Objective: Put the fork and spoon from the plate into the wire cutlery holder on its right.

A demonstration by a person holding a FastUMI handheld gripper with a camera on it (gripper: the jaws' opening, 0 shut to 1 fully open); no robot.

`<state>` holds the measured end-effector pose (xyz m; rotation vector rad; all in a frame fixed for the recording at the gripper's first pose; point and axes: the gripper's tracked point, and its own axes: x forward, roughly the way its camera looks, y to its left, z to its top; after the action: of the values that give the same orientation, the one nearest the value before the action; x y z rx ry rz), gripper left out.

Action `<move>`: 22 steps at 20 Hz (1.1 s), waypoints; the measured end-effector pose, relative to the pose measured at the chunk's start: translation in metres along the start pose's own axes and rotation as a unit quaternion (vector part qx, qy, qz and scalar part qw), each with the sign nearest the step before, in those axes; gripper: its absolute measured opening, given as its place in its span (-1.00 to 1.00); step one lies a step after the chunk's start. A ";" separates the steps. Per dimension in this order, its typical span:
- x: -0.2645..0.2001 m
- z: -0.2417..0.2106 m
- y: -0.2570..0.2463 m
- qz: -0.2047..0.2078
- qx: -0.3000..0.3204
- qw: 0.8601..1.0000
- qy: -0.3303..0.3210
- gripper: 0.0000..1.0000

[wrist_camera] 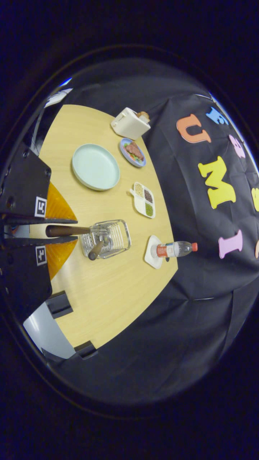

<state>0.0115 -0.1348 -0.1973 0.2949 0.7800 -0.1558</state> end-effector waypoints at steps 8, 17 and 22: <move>-0.012 0.017 0.014 0.011 0.000 0.999 -0.052 -0.49; -0.057 0.041 0.036 0.023 -0.029 0.987 -0.158 0.05; -0.095 0.049 0.046 0.001 -0.062 0.969 -0.241 0.32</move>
<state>-0.0111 -0.1038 -0.0873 0.1289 0.3047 -0.1664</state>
